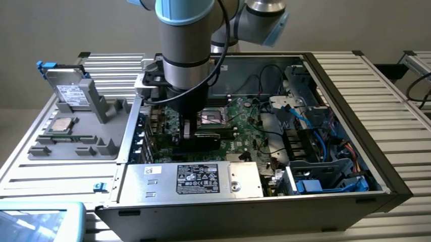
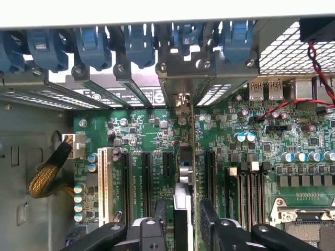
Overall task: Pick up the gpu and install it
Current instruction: 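Insert the gpu into the slot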
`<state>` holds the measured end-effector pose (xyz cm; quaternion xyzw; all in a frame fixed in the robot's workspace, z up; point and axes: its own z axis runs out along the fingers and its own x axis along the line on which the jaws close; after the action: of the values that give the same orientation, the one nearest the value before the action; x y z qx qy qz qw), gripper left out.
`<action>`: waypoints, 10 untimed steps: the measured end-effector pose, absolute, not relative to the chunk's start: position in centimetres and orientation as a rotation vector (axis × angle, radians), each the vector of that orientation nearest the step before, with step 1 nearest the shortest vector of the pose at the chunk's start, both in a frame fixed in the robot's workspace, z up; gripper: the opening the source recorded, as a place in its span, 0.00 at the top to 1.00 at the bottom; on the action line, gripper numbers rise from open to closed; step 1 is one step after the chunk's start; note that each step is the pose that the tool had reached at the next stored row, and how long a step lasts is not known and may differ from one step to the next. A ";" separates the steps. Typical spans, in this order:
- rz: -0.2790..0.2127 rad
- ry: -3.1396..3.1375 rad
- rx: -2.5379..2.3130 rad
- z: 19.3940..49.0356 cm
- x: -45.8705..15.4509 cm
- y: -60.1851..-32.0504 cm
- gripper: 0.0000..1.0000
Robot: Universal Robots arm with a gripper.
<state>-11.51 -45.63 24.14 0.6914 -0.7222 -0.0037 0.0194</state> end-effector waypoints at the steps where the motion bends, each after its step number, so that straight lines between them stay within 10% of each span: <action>1: -0.011 -2.242 2.146 24.2 -11.5 -45.6 0.58; 10: -0.010 -2.242 2.146 28.0 -11.5 -45.6 0.58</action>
<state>-11.51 -45.63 28.02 0.6914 -0.7222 -0.0032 0.0188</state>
